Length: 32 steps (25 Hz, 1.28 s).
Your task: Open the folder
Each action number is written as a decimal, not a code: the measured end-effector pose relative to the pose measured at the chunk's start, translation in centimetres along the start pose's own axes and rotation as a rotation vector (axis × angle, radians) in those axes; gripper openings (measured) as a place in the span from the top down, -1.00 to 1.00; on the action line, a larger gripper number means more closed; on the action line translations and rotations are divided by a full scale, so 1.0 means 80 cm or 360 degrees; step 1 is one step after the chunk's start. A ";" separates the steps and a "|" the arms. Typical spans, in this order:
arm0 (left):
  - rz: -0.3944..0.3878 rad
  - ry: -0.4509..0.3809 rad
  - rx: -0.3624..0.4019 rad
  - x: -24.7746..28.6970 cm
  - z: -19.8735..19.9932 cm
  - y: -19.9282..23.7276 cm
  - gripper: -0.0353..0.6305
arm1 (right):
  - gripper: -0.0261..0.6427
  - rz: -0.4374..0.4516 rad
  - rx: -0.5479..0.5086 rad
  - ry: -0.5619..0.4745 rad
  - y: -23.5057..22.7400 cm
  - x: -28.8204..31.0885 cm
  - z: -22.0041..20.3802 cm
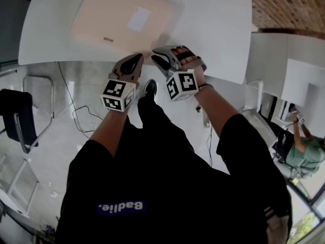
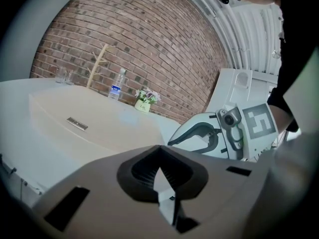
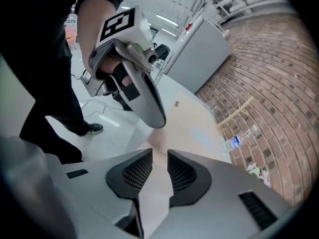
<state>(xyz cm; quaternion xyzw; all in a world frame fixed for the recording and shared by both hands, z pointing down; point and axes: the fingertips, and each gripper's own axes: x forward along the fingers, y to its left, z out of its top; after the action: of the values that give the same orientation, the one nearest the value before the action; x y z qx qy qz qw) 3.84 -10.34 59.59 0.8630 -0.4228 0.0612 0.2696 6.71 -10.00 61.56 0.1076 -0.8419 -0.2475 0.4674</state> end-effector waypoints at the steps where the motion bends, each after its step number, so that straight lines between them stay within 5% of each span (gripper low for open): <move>1: -0.0006 0.0001 0.0004 0.000 0.000 -0.001 0.89 | 0.58 0.0006 -0.0074 0.0013 0.003 0.003 0.001; 15: -0.0006 0.0051 0.0030 0.005 -0.008 -0.004 0.89 | 0.68 0.0117 -0.0638 0.0039 0.014 0.011 0.014; 32: 0.0006 0.0090 0.0015 0.008 -0.007 0.007 0.89 | 0.68 0.0186 -0.0791 0.0063 0.007 0.010 0.014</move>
<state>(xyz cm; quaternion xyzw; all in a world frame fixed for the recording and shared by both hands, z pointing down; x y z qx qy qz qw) 3.87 -10.79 60.53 0.8614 -0.4164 0.0879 0.2773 5.40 -9.49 61.94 -0.0546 -0.7506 -0.4172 0.5095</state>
